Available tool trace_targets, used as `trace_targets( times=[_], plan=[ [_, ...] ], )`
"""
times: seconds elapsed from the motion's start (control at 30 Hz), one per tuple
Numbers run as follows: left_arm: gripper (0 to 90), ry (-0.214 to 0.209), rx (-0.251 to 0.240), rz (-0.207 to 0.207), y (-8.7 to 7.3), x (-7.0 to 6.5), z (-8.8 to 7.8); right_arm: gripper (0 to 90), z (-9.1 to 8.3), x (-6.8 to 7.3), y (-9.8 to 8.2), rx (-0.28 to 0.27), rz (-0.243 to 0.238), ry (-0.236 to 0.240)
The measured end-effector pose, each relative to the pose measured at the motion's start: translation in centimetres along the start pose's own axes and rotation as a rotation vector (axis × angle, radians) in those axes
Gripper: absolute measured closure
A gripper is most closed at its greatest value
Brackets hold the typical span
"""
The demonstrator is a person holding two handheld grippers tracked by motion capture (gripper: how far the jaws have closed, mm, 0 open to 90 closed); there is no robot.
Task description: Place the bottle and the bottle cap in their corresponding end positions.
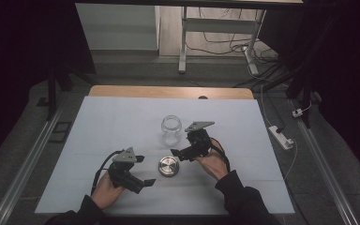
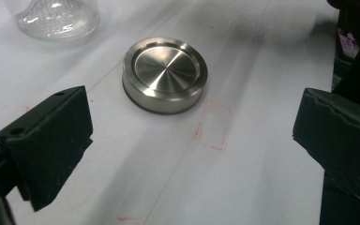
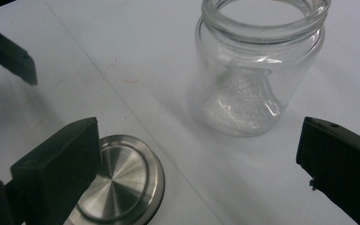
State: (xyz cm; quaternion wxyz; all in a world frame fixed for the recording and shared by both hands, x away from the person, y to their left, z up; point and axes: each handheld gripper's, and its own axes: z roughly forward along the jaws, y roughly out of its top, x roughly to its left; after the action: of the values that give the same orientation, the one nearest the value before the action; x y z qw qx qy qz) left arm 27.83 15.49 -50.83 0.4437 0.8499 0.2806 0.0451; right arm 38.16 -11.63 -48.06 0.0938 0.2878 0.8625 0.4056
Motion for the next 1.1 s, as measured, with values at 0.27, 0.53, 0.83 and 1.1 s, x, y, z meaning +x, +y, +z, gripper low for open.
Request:
trace_targets(
  times=[0.27,0.53,0.83,1.1],
  plan=[
    [0.0,0.001,-0.01,0.005,-0.4,-0.3,-0.7,0.8,-1.5,0.6,-0.6,-0.045,-0.017,0.029],
    [0.0,0.003,-0.026,-0.011,-1.0,-0.1,-1.8,0.8,-2.5,1.1,-1.4,-0.038,-0.04,0.034],
    [0.0,0.012,-0.036,-0.059,-2.1,0.3,-3.4,0.0,-3.6,1.3,-2.5,-0.071,-0.034,0.021],
    [0.0,0.044,-0.016,-0.08,-3.4,0.4,-4.6,0.0,-4.9,1.9,-3.7,-0.074,-0.046,0.01]
  ],
)
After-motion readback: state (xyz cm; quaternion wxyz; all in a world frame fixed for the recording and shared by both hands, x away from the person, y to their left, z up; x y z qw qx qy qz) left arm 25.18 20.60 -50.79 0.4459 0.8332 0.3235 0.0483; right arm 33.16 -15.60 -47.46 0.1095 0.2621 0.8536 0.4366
